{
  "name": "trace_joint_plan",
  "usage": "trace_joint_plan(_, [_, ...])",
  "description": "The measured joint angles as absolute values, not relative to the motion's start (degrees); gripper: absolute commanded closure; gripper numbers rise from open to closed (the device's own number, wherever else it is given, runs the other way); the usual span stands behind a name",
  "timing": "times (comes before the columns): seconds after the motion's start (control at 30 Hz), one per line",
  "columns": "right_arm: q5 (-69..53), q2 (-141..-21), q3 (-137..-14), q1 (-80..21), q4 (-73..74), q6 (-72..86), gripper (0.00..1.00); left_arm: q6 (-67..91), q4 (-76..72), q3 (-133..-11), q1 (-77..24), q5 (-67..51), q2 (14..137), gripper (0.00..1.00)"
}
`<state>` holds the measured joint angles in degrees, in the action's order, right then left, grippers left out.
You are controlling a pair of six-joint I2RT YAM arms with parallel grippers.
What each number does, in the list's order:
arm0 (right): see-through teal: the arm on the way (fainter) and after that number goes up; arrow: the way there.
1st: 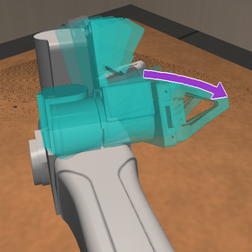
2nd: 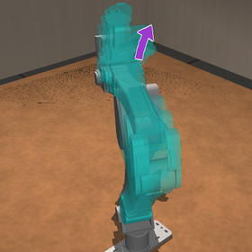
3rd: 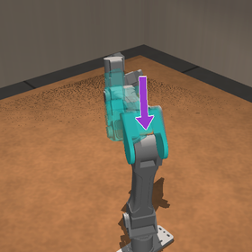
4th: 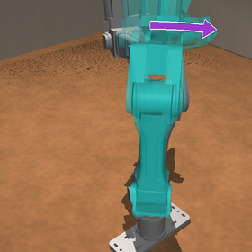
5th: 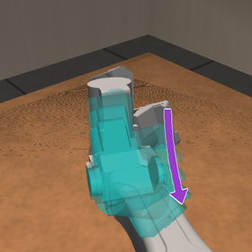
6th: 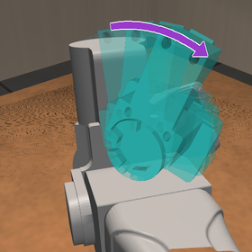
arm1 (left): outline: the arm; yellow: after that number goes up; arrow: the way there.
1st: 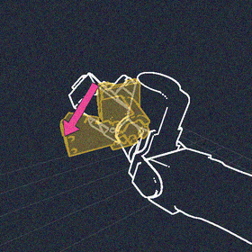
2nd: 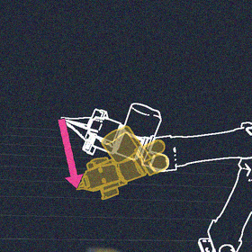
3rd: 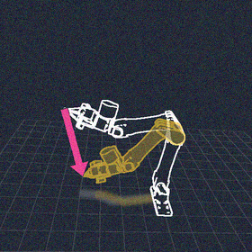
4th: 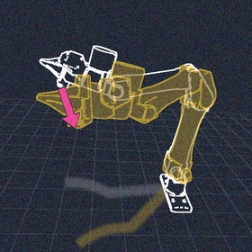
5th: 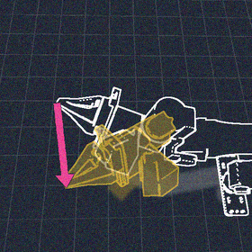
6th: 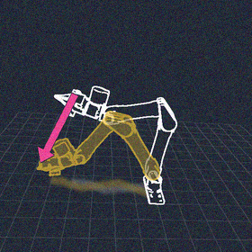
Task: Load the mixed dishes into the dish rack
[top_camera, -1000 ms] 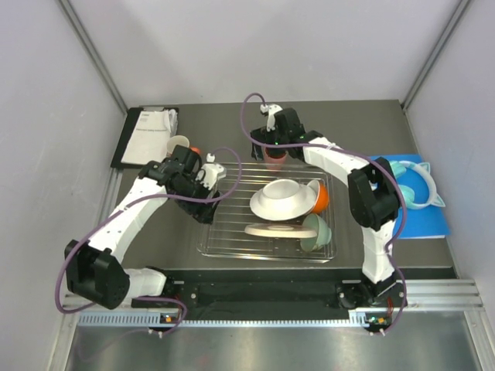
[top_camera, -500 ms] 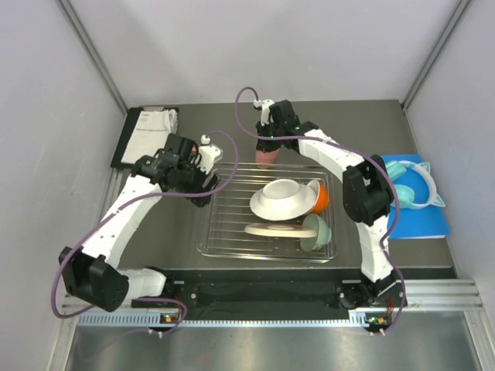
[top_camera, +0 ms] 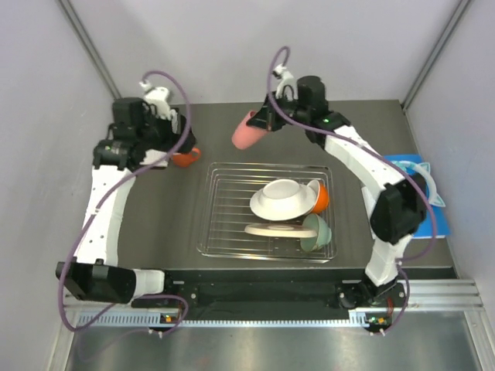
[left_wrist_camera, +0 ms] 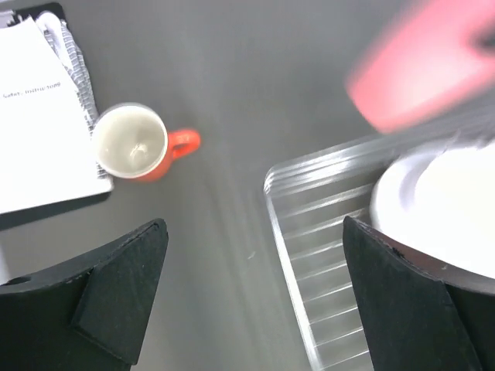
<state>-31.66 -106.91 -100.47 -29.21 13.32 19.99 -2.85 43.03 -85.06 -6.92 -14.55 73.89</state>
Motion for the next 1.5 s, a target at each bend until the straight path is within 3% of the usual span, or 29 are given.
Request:
trace_joint_plan(0.23, [-44.1, -94.9, -79.4, -24.9, -31.1, 54.4, 1.0, 17.2, 37.3, -91.1, 8.3, -46.0, 81.5, 0.01])
trace_joint_plan(0.3, [-44.6, -96.2, -75.2, -25.0, -44.5, 66.0, 1.0, 28.5, 26.1, -86.6, 9.4, -55.3, 82.1, 0.01])
trace_joint_plan(0.37, [-44.7, -98.7, -72.6, -25.4, -54.9, 75.6, 1.0, 47.7, 5.1, -78.2, 9.6, -62.8, 82.3, 0.01])
trace_joint_plan(0.47, [-44.4, -101.7, -71.5, -26.0, -62.3, 84.4, 1.0, 65.9, -13.8, -72.6, 9.2, -68.6, 83.9, 0.01])
trace_joint_plan(0.57, [-43.8, -103.1, -71.4, -26.2, -66.8, 90.4, 1.0, 74.2, -22.8, -71.6, 8.6, -71.5, 84.7, 0.01])
trace_joint_plan(0.73, [-42.9, -104.6, -71.8, -26.7, -71.5, 94.8, 1.0, 72.5, -22.2, -71.6, 6.0, -72.6, 82.5, 0.01])
trace_joint_plan(1.23, [-40.3, -108.4, -74.1, -28.5, -73.9, 98.7, 1.0, 48.2, 1.6, -74.1, -6.0, -65.2, 79.7, 0.01])
trace_joint_plan(1.5, [-40.1, -108.4, -74.0, -30.3, -74.0, 98.7, 1.0, 42.7, 6.1, -76.4, -6.3, -63.0, 80.4, 0.21])
